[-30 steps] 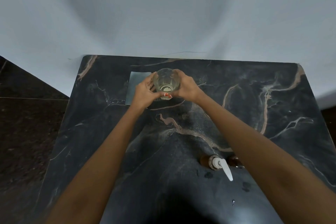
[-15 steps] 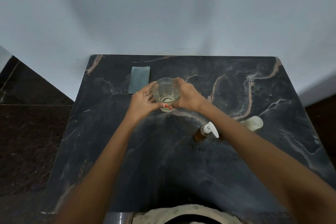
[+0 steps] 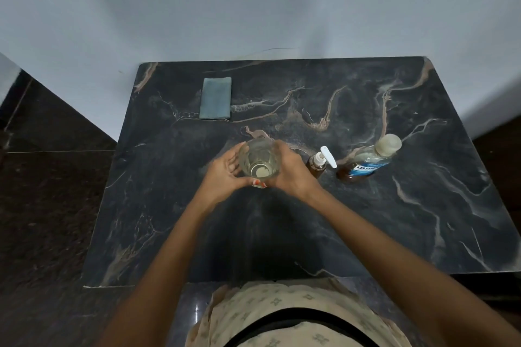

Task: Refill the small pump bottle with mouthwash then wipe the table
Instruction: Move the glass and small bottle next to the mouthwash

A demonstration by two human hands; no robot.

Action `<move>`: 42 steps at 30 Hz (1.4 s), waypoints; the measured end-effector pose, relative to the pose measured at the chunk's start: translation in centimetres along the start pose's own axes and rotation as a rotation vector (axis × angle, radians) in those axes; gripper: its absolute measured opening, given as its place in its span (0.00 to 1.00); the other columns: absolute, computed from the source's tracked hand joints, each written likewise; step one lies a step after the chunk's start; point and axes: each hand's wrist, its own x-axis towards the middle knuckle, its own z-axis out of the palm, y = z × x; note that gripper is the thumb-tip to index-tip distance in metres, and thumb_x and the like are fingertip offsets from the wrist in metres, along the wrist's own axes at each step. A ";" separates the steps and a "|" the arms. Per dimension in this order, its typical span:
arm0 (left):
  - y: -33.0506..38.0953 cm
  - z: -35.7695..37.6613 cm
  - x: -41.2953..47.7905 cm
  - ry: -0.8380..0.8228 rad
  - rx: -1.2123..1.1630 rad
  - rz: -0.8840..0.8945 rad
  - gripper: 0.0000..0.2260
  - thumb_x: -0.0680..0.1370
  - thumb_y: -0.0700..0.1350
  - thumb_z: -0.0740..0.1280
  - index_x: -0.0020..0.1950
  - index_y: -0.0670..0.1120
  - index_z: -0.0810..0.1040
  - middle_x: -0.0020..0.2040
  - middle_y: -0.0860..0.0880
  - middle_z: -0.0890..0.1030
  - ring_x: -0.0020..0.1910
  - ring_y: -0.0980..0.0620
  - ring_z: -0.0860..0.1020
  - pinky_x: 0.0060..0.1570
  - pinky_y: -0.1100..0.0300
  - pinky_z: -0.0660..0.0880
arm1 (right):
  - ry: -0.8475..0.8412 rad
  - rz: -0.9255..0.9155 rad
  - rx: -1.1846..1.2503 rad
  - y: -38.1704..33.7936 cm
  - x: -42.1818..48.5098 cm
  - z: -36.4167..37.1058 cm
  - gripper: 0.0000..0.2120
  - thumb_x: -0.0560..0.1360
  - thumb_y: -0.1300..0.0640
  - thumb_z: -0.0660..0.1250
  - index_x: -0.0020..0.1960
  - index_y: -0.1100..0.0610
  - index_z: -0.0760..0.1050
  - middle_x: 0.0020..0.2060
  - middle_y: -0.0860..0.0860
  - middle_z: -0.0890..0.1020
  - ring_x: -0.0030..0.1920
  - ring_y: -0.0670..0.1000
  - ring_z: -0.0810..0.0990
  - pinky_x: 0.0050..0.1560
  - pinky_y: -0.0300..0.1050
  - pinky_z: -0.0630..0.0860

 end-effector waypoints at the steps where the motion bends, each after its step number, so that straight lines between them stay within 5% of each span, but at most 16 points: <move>1: -0.4 0.1 -0.1 -0.011 0.000 -0.007 0.38 0.62 0.23 0.70 0.69 0.37 0.62 0.63 0.46 0.72 0.61 0.51 0.72 0.57 0.70 0.71 | 0.014 0.012 0.020 0.4 -0.3 0.3 0.38 0.60 0.63 0.78 0.64 0.62 0.62 0.59 0.58 0.75 0.58 0.52 0.75 0.57 0.38 0.72; 4: -1.6 0.2 -0.4 -0.043 -0.001 -0.032 0.38 0.62 0.23 0.70 0.70 0.36 0.60 0.67 0.42 0.70 0.64 0.51 0.70 0.61 0.66 0.68 | 0.043 0.021 0.031 1.2 -1.1 1.1 0.39 0.59 0.62 0.79 0.64 0.61 0.63 0.59 0.56 0.76 0.55 0.46 0.74 0.52 0.24 0.68; 7: -2.5 0.3 -0.5 -0.056 0.005 -0.052 0.39 0.62 0.23 0.70 0.70 0.36 0.60 0.68 0.40 0.69 0.65 0.49 0.70 0.64 0.60 0.67 | 0.061 0.039 0.037 1.7 -1.6 1.6 0.38 0.59 0.62 0.79 0.64 0.61 0.64 0.59 0.56 0.76 0.58 0.50 0.76 0.58 0.39 0.73; 9: -3.0 0.4 -0.5 -0.064 0.010 -0.056 0.39 0.62 0.22 0.70 0.70 0.35 0.60 0.67 0.40 0.69 0.64 0.49 0.70 0.61 0.65 0.69 | 0.066 0.039 0.029 2.0 -1.9 1.8 0.38 0.60 0.62 0.79 0.64 0.61 0.63 0.58 0.57 0.76 0.59 0.52 0.76 0.60 0.45 0.74; 15: -3.6 0.4 -0.1 -0.095 0.028 -0.039 0.39 0.62 0.24 0.71 0.70 0.37 0.60 0.67 0.44 0.70 0.64 0.52 0.70 0.58 0.71 0.69 | 0.094 0.024 0.054 2.3 -2.1 1.9 0.37 0.61 0.63 0.78 0.64 0.62 0.64 0.59 0.57 0.76 0.59 0.52 0.75 0.60 0.45 0.73; 20: -3.7 0.3 0.2 -0.148 0.047 -0.030 0.40 0.63 0.25 0.71 0.71 0.40 0.58 0.68 0.47 0.67 0.66 0.54 0.68 0.60 0.73 0.67 | 0.101 0.007 0.066 2.7 -2.0 2.0 0.37 0.61 0.63 0.78 0.65 0.61 0.64 0.59 0.57 0.75 0.60 0.51 0.74 0.59 0.34 0.70; 24: -4.1 0.9 0.0 -0.142 0.071 -0.019 0.41 0.63 0.28 0.73 0.71 0.44 0.57 0.66 0.52 0.66 0.63 0.62 0.68 0.60 0.74 0.66 | 0.084 0.038 0.019 3.3 -2.2 2.4 0.42 0.64 0.60 0.76 0.71 0.62 0.57 0.67 0.58 0.68 0.68 0.53 0.66 0.69 0.42 0.63; 28: -4.7 1.4 -0.1 -0.093 0.065 0.005 0.42 0.64 0.30 0.73 0.72 0.46 0.56 0.69 0.51 0.65 0.66 0.59 0.66 0.62 0.71 0.65 | 0.060 0.044 0.023 4.3 -3.2 1.9 0.41 0.66 0.62 0.74 0.72 0.60 0.55 0.70 0.57 0.65 0.70 0.52 0.63 0.71 0.47 0.62; 32: -5.1 1.8 -0.1 -0.059 0.086 0.026 0.42 0.64 0.31 0.74 0.71 0.48 0.56 0.68 0.52 0.65 0.64 0.62 0.67 0.58 0.76 0.65 | 0.115 -0.002 -0.018 5.4 -5.3 -0.1 0.27 0.68 0.65 0.72 0.64 0.61 0.69 0.61 0.57 0.74 0.62 0.53 0.73 0.64 0.45 0.70; 36: -5.1 1.9 -0.1 -0.044 0.078 0.038 0.41 0.63 0.31 0.74 0.69 0.52 0.58 0.66 0.53 0.67 0.60 0.69 0.69 0.55 0.77 0.67 | 0.278 -0.028 -0.021 6.5 -7.2 -2.6 0.13 0.68 0.68 0.71 0.52 0.62 0.78 0.48 0.56 0.80 0.46 0.51 0.80 0.51 0.31 0.73; 39: -5.1 1.8 -0.1 -0.034 0.072 0.044 0.40 0.63 0.31 0.74 0.68 0.52 0.60 0.65 0.55 0.68 0.58 0.73 0.69 0.55 0.77 0.67 | 0.421 -0.049 -0.030 7.1 -7.3 -4.0 0.13 0.66 0.71 0.72 0.50 0.64 0.77 0.43 0.56 0.79 0.39 0.44 0.76 0.46 0.24 0.72; 42: -5.1 1.8 -0.1 -0.030 0.072 0.049 0.39 0.63 0.31 0.74 0.67 0.53 0.60 0.66 0.55 0.68 0.58 0.72 0.69 0.55 0.77 0.67 | 0.461 -0.025 -0.041 7.4 -6.5 -4.5 0.20 0.65 0.69 0.73 0.56 0.64 0.74 0.48 0.55 0.76 0.44 0.46 0.75 0.51 0.33 0.72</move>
